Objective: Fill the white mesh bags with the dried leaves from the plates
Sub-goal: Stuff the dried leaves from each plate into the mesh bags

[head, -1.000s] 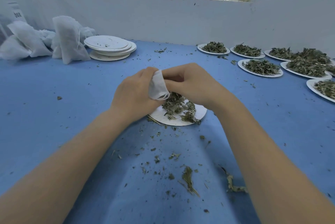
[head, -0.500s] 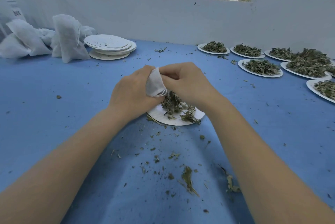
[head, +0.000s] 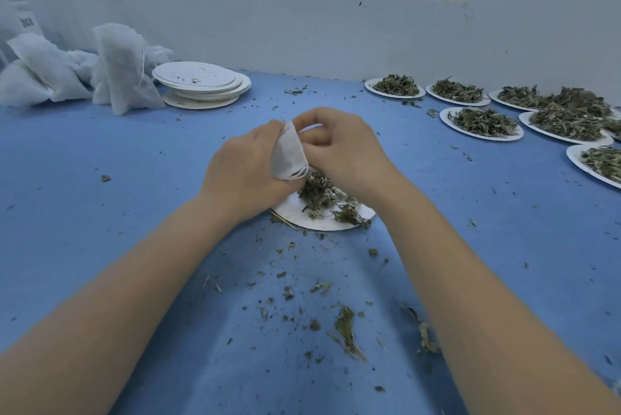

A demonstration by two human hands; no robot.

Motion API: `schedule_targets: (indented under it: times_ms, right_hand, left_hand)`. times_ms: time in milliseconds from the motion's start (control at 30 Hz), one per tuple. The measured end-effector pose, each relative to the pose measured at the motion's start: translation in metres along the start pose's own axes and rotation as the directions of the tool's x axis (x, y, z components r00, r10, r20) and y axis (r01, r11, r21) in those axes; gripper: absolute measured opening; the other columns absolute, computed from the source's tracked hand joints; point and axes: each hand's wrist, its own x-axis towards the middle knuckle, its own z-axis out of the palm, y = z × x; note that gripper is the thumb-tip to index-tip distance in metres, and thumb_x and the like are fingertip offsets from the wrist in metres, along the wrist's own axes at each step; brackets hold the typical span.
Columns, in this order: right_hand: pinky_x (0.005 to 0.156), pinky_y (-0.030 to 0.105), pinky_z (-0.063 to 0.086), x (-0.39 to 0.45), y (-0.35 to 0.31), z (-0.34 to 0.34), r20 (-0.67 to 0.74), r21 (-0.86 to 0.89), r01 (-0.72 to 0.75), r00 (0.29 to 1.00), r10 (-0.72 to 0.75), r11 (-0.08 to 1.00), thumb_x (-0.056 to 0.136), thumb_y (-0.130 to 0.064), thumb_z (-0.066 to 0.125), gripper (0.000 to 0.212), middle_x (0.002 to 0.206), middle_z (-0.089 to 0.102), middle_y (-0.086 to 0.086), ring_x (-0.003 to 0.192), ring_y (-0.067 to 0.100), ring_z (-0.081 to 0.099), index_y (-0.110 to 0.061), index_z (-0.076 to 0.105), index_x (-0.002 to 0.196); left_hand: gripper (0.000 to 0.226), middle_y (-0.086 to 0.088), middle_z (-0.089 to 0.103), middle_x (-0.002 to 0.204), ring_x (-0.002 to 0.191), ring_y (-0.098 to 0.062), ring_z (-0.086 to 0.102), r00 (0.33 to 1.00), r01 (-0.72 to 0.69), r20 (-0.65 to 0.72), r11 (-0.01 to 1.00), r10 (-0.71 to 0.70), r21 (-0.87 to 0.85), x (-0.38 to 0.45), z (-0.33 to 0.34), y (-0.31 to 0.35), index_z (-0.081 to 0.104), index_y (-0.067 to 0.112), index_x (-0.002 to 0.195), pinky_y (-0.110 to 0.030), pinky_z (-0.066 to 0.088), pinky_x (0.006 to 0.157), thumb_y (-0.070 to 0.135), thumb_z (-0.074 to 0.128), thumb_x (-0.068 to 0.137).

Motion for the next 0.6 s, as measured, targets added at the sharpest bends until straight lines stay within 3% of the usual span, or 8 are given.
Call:
schedule_targets:
  times_ms: [67, 133, 200, 300, 400, 500, 600]
  right_hand:
    - [0.08, 0.03, 0.055, -0.001, 0.0, -0.01, 0.037, 0.105, -0.013, 0.999, 0.009, 0.994, 0.084, -0.012, 0.066, 0.011, 0.076, 0.074, 0.001, 0.075, 0.014, 0.069, -0.022, 0.066, 0.087]
    - [0.079, 0.03, 0.055, 0.0, 0.002, -0.021, -0.028, 0.092, -0.017, 0.999, 0.02, 0.996, 0.084, -0.013, 0.065, 0.011, 0.078, 0.074, -0.001, 0.079, 0.015, 0.07, -0.024, 0.068, 0.086]
    - [0.07, 0.02, 0.051, 0.001, 0.006, -0.027, -0.058, -0.206, -0.039, 0.998, 0.028, 0.978, 0.081, -0.024, 0.067, 0.007, 0.078, 0.07, -0.008, 0.076, 0.009, 0.065, -0.029, 0.07, 0.085]
    - [0.065, 0.017, 0.046, -0.001, 0.015, -0.023, 0.071, -0.557, -0.072, 0.988, 0.133, 0.828, 0.074, -0.044, 0.072, 0.023, 0.083, 0.062, -0.013, 0.077, 0.001, 0.056, -0.031, 0.07, 0.093]
    - [0.064, 0.022, 0.043, -0.002, 0.018, -0.012, 0.151, -0.645, -0.042, 0.972, 0.181, 0.763, 0.073, -0.047, 0.073, 0.038, 0.083, 0.055, -0.013, 0.082, 0.007, 0.052, -0.029, 0.066, 0.106]
    - [0.069, 0.023, 0.044, 0.001, 0.018, -0.008, 0.163, -0.713, 0.015, 0.976, 0.145, 0.701, 0.079, -0.041, 0.071, 0.042, 0.095, 0.063, -0.003, 0.09, 0.013, 0.053, -0.02, 0.065, 0.114]
    - [0.068, 0.028, 0.045, 0.002, 0.019, -0.008, 0.171, -0.73, 0.042, 0.977, 0.123, 0.682, 0.081, -0.036, 0.071, 0.037, 0.091, 0.066, 0.009, 0.088, 0.022, 0.058, -0.009, 0.068, 0.106]
  left_hand:
    - [0.052, -0.002, 0.062, 0.1, 0.087, -0.03, 0.056, 1.0, 0.011, -0.006, 1.0, -0.011, 0.015, 0.001, -0.003, -0.004, 0.052, 0.017, 0.108, -0.034, 0.042, 0.067, 0.048, 0.065, 0.069]
    - [0.053, -0.002, 0.062, 0.106, 0.092, -0.031, 0.056, 1.0, 0.019, -0.005, 0.999, -0.019, 0.028, 0.001, -0.005, -0.007, 0.054, 0.019, 0.111, -0.037, 0.045, 0.074, 0.049, 0.063, 0.068]
    - [0.057, -0.003, 0.062, 0.109, 0.095, -0.031, 0.056, 1.0, 0.018, -0.014, 0.999, -0.017, 0.05, 0.001, -0.006, -0.008, 0.054, 0.019, 0.113, -0.037, 0.044, 0.076, 0.05, 0.06, 0.066]
    - [0.059, -0.007, 0.063, 0.106, 0.093, -0.034, 0.057, 0.999, -0.002, -0.035, 0.995, 0.005, 0.096, 0.0, -0.006, -0.008, 0.056, 0.015, 0.113, -0.032, 0.036, 0.072, 0.049, 0.058, 0.065]
    - [0.055, -0.009, 0.063, 0.102, 0.089, -0.034, 0.057, 0.999, -0.015, -0.049, 0.993, 0.021, 0.115, -0.001, -0.006, -0.008, 0.058, 0.013, 0.11, -0.03, 0.031, 0.071, 0.045, 0.061, 0.065]
    - [0.053, -0.009, 0.063, 0.101, 0.089, -0.033, 0.057, 0.999, -0.021, -0.047, 0.993, 0.027, 0.119, -0.001, -0.006, -0.009, 0.058, 0.013, 0.11, -0.03, 0.031, 0.071, 0.042, 0.064, 0.066]
    - [0.052, -0.008, 0.063, 0.103, 0.09, -0.033, 0.056, 0.998, -0.019, -0.052, 0.992, 0.026, 0.122, -0.001, -0.006, -0.01, 0.058, 0.014, 0.111, -0.03, 0.031, 0.072, 0.041, 0.066, 0.068]
